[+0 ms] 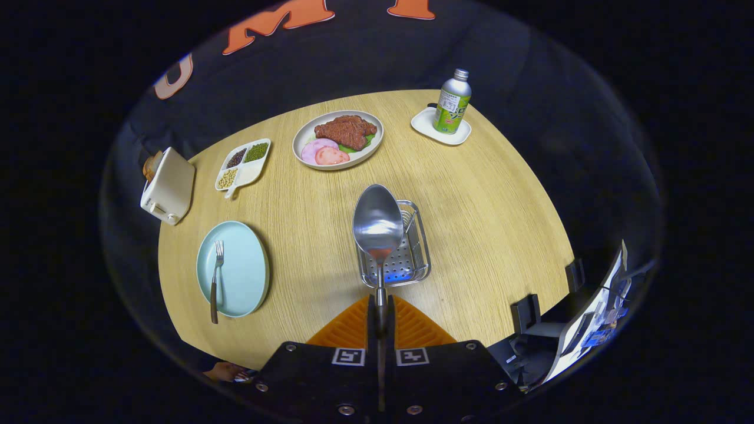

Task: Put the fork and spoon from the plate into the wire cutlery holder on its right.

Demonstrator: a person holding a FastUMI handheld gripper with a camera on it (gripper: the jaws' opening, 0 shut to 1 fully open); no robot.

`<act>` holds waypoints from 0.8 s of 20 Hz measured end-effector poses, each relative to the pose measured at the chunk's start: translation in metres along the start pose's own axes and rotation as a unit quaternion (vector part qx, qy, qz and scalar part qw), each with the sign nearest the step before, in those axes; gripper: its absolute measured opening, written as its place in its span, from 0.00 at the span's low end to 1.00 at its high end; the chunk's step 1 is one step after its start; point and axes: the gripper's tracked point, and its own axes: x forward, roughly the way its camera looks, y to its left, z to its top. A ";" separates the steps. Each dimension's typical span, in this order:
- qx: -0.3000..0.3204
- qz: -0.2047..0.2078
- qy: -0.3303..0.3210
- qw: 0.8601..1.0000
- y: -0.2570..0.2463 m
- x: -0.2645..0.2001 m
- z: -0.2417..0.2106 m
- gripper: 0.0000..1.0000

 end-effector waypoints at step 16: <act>-0.017 -0.017 -0.082 0.996 -0.025 -0.010 0.064 0.17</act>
